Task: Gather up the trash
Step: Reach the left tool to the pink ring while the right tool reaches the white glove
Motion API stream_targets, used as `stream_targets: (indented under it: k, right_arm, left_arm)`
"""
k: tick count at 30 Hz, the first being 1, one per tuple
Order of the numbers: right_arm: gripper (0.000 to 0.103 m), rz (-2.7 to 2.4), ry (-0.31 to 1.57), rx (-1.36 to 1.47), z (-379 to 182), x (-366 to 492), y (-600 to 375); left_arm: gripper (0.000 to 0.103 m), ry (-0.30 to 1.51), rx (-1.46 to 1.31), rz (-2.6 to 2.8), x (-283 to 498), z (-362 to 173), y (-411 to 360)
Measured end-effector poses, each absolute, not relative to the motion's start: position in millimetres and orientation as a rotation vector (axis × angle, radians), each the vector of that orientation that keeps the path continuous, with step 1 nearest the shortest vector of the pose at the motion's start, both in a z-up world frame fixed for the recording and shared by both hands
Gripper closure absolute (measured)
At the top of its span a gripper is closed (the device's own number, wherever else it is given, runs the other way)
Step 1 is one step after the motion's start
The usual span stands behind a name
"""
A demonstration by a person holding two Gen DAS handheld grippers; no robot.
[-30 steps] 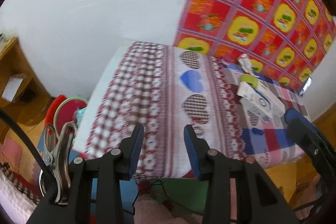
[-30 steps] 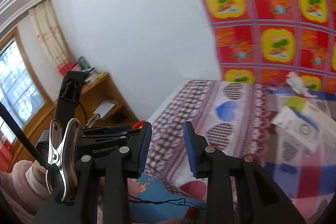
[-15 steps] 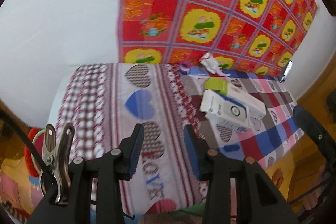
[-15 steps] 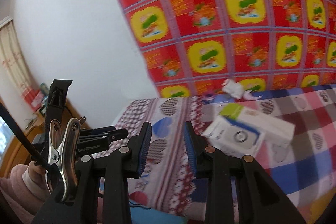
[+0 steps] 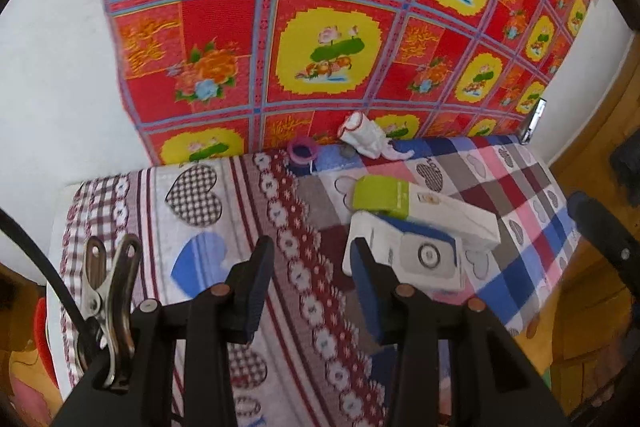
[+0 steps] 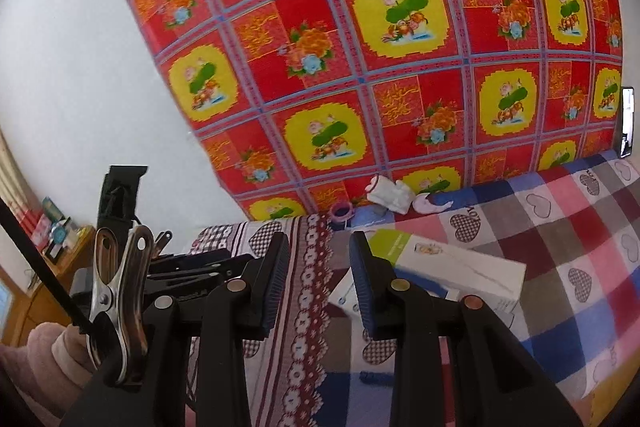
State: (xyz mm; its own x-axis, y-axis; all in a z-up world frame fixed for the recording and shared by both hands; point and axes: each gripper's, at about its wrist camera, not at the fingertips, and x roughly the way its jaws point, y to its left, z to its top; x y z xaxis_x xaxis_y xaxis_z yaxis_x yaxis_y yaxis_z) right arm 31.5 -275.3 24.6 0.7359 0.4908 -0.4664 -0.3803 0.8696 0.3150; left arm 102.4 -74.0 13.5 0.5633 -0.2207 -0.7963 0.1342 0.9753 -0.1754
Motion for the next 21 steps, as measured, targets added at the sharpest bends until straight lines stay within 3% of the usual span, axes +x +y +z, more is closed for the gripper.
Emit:
stream_targets:
  k: [11,17,21]
  right_arm:
    - [0.07,0.512,0.577,0.17,40.0,99.7,-299.5]
    - [0.069,0.538,0.62,0.178,19.8,138.8,-306.5]
    - [0.069,0.554,0.657,0.194,1.7,159.7,-309.1]
  left_arm:
    - [0.062,0.962,-0.131,-0.124,174.1,-1.6,-91.5]
    - [0.062,0.995,-0.158,-0.088,210.3,-34.1,-103.9]
    - [0.055,1.014,-0.178,-0.066,228.0,-54.7,-111.6]
